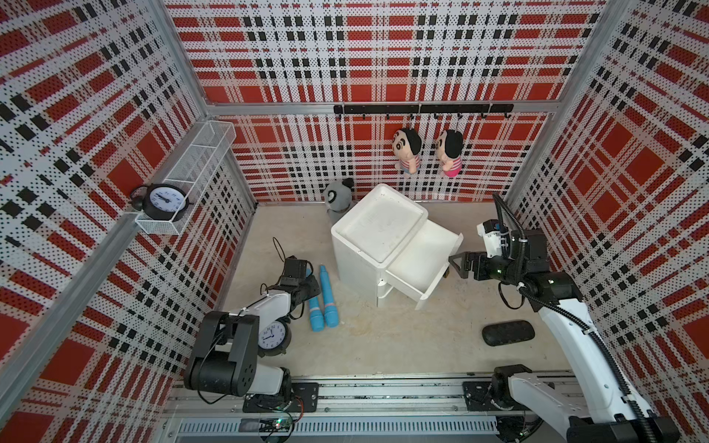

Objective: Take the microphone out of the drawer
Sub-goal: Place the microphone at the center of the board.

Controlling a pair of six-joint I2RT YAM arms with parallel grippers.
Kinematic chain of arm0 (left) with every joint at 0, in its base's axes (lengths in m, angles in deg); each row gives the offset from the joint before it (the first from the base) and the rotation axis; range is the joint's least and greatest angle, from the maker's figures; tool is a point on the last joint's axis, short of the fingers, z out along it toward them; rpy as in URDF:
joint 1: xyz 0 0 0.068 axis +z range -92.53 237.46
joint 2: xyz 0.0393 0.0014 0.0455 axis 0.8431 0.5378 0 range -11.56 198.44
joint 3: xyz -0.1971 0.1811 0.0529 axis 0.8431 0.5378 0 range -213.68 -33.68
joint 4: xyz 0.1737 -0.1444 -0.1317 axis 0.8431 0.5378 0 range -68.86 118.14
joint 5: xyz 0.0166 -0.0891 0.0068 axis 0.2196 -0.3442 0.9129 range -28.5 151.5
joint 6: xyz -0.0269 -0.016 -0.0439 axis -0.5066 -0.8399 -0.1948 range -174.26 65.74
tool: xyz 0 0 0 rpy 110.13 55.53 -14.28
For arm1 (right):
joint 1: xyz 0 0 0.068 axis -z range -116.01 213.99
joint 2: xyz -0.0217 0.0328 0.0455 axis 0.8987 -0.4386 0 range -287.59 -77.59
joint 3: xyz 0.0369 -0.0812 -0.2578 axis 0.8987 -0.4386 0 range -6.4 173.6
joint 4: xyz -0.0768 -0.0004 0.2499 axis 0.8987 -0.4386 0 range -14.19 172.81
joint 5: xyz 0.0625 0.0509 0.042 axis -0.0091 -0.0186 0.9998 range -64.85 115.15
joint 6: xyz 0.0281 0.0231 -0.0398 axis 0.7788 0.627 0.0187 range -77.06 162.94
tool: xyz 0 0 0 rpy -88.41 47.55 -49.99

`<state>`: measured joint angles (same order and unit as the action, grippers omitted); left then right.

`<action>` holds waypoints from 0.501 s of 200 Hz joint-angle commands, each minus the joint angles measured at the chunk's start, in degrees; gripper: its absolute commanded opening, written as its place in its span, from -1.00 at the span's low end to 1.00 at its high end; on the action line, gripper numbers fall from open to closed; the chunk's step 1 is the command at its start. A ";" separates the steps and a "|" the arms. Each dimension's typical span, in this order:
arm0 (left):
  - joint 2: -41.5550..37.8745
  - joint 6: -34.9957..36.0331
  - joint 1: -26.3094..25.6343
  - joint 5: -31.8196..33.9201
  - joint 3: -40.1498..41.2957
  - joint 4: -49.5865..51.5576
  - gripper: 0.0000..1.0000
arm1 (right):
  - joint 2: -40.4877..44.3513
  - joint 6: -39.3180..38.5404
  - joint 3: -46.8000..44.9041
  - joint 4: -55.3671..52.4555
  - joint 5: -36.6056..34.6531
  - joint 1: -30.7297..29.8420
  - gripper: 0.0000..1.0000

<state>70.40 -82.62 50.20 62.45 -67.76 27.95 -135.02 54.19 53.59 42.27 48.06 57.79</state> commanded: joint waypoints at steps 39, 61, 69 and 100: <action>-0.18 -0.34 -0.29 -0.14 -0.42 -0.89 -0.06 | -0.27 -1.05 2.28 -0.78 0.46 -0.48 0.99; -1.15 -0.27 -0.11 -0.42 -0.94 -0.48 -0.05 | -0.43 -1.00 2.37 -0.54 0.54 -0.48 0.99; -1.51 -0.22 -0.07 -0.50 -1.22 -0.27 -0.04 | -0.56 -0.93 2.33 -0.36 0.50 -0.51 0.99; -3.27 0.48 -0.05 -0.35 -3.79 2.07 0.22 | -0.68 -0.88 2.13 -0.55 0.57 -0.65 0.99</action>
<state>69.52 -82.55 50.20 62.10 -68.37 28.60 -135.72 54.17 54.09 41.97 48.20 57.72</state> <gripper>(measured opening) 0.547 0.998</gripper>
